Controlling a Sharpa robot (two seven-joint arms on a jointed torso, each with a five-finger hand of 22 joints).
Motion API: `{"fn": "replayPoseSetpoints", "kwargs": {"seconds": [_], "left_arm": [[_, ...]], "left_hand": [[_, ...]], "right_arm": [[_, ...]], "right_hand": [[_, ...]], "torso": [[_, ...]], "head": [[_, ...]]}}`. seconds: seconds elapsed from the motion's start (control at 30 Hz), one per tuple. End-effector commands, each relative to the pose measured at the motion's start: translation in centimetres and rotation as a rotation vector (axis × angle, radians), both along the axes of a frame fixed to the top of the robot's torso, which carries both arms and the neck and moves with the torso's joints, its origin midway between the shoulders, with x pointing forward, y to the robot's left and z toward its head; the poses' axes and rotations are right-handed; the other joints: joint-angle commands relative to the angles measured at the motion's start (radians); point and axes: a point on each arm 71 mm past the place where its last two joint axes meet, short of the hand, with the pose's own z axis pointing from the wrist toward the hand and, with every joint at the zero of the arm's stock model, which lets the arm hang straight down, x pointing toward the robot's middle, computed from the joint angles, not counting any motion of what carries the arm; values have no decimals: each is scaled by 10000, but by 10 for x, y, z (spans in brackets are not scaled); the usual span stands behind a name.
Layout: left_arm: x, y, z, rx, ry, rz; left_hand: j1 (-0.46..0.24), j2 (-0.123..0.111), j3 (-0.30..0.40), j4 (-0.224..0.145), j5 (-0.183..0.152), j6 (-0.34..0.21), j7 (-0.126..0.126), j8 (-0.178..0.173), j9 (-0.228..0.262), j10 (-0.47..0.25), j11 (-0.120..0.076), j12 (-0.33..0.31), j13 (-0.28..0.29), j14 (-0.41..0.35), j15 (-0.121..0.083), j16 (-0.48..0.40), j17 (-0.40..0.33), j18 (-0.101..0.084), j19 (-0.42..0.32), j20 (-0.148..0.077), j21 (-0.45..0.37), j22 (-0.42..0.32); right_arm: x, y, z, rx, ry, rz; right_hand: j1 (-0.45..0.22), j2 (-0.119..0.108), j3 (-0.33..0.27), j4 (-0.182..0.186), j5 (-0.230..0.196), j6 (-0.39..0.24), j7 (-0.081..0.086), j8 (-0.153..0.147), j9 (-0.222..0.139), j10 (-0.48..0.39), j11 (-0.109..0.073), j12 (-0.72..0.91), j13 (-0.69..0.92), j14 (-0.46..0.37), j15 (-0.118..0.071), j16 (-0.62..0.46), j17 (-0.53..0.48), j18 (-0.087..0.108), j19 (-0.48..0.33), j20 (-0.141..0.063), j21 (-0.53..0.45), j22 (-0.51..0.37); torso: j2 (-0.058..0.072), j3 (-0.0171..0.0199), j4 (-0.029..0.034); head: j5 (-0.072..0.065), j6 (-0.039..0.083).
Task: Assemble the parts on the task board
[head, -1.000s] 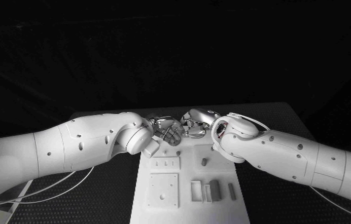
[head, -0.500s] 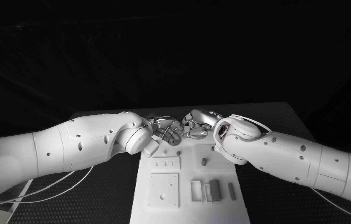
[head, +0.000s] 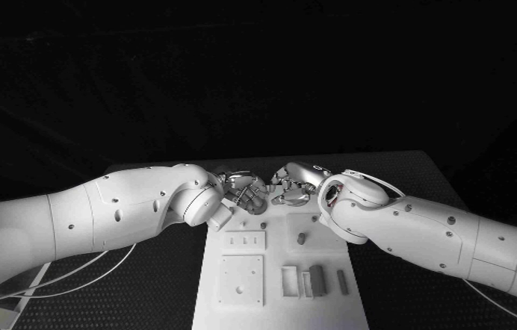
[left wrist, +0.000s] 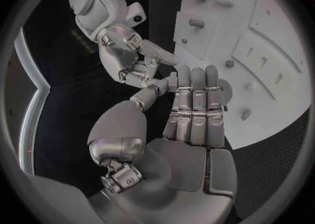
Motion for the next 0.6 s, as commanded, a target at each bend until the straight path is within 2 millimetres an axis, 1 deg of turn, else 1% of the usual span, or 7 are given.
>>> {"fn": "replayPoseSetpoints", "kwargs": {"seconds": [0.03,0.3,0.33,0.4,0.47,0.57,0.6], "left_arm": [[-1,-1,1,321,-112,-354],[-1,9,1,1340,-788,-712],[-1,12,1,1480,-863,-673],[-1,19,0,1728,-1013,-636],[-2,23,-1,1917,-1135,-605],[-2,32,-2,2261,-1433,-492],[-3,34,-3,2388,-1558,-472]], "left_hand": [[30,88,69,11,-54,605,-508,3,22,-30,-52,46,13,10,-42,59,-7,-98,56,-10,57,16],[33,93,75,17,-234,593,-500,-25,48,-56,-49,68,43,-3,-48,92,-33,-99,62,-17,56,66],[43,95,77,19,-359,586,-496,-37,58,-60,-52,82,58,-4,-52,107,-43,-98,68,-21,58,87],[100,99,111,32,-872,545,-474,-89,77,-97,-48,108,97,-28,-55,144,-82,-101,57,-21,40,138],[136,96,127,44,-1102,517,-457,-129,87,-105,-52,146,137,-29,-62,191,-103,-99,78,-29,45,185],[228,61,86,66,-1645,516,-456,-170,118,0,-150,468,363,76,-152,545,-66,-73,230,-105,212,410],[246,50,92,87,-1681,526,-457,-188,135,-56,-162,609,479,30,-172,700,-70,-82,223,-128,260,519]], "right_arm": [[4,-6,-1,-4,-93,-175],[13,-27,-4,-140,-175,-641],[14,-30,-4,-152,-186,-709],[15,-34,-5,-136,-155,-810],[16,-38,-5,-118,-125,-868],[16,-43,-6,-105,-74,-939],[16,-44,-7,-101,-53,-953]], "right_hand": [[-76,-43,39,42,63,171,116,-45,-16,35,-5,1,-22,-58,-43,-71,-21,477,49,13,-42,91],[-52,-72,69,15,63,149,118,-67,-24,28,-4,7,-58,-54,-43,-75,-18,477,51,6,-54,89],[-45,-75,73,10,63,150,117,-68,-23,28,-5,8,-63,-58,-43,-77,-28,477,51,5,-55,89],[-36,-76,81,6,63,153,116,-68,-23,27,-5,10,-69,-56,-44,-77,-26,477,52,4,-56,89],[-31,-76,85,4,63,157,116,-67,-22,26,-6,11,-73,-56,-44,-78,-27,477,53,3,-57,89],[-25,-74,91,2,63,160,115,-67,-22,26,-6,13,-79,-62,-44,-80,-39,477,53,2,-59,89],[-24,-74,93,2,63,161,115,-67,-22,26,-6,13,-81,-64,-45,-81,-44,477,53,2,-59,90]], "torso": [[0,1,-4],[-11,5,4],[-14,8,4],[-16,13,1],[-16,22,-5],[-18,29,-8],[-15,24,-6]], "head": [[-1,11],[12,3],[24,-2],[37,-16],[36,-12],[44,-14],[48,-17]]}}
